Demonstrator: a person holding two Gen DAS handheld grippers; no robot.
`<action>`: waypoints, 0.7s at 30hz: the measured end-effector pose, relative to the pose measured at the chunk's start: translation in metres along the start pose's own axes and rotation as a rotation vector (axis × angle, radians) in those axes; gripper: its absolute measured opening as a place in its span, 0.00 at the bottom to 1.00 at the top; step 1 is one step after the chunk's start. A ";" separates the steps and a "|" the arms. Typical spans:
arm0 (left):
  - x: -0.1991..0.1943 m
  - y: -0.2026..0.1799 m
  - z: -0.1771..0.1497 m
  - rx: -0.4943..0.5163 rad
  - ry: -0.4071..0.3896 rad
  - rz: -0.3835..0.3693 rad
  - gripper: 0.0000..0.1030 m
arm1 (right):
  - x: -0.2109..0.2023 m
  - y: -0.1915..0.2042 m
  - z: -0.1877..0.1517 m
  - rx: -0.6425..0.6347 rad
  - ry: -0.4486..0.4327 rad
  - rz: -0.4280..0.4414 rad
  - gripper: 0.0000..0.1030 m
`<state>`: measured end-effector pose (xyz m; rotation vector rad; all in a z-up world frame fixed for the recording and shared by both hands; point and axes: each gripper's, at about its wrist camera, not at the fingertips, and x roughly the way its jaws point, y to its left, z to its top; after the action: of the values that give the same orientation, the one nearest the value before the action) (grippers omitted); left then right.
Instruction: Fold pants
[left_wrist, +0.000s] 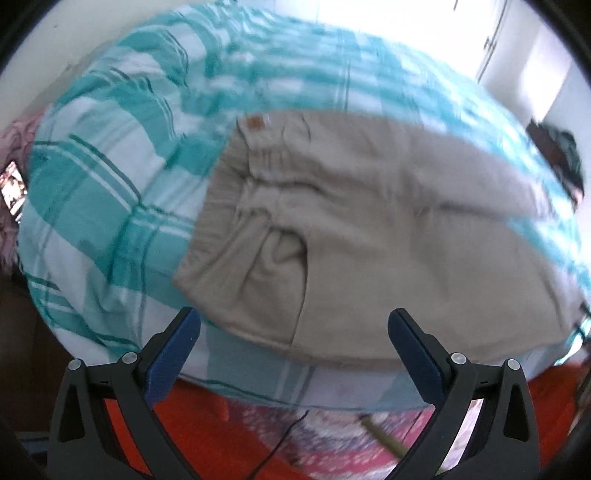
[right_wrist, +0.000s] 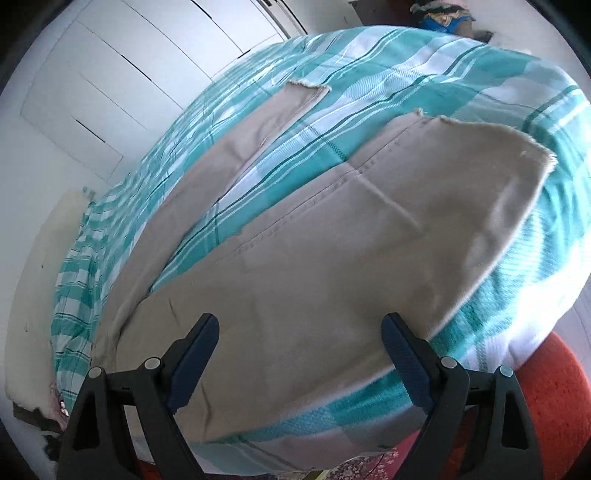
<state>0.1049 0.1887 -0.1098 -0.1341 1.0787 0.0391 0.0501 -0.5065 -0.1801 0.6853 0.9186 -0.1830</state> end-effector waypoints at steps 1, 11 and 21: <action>-0.003 -0.002 0.004 -0.008 -0.012 -0.017 0.99 | -0.001 0.005 0.000 -0.010 -0.003 -0.021 0.86; 0.047 -0.090 0.105 0.016 -0.084 -0.317 0.99 | 0.007 0.115 0.029 -0.196 0.120 0.099 0.88; 0.206 -0.131 0.125 0.105 0.035 -0.164 0.98 | 0.082 0.262 0.090 -0.151 0.193 0.425 0.88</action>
<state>0.3246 0.0676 -0.2214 -0.1286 1.0988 -0.1678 0.2717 -0.3475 -0.0849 0.7502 0.9382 0.3319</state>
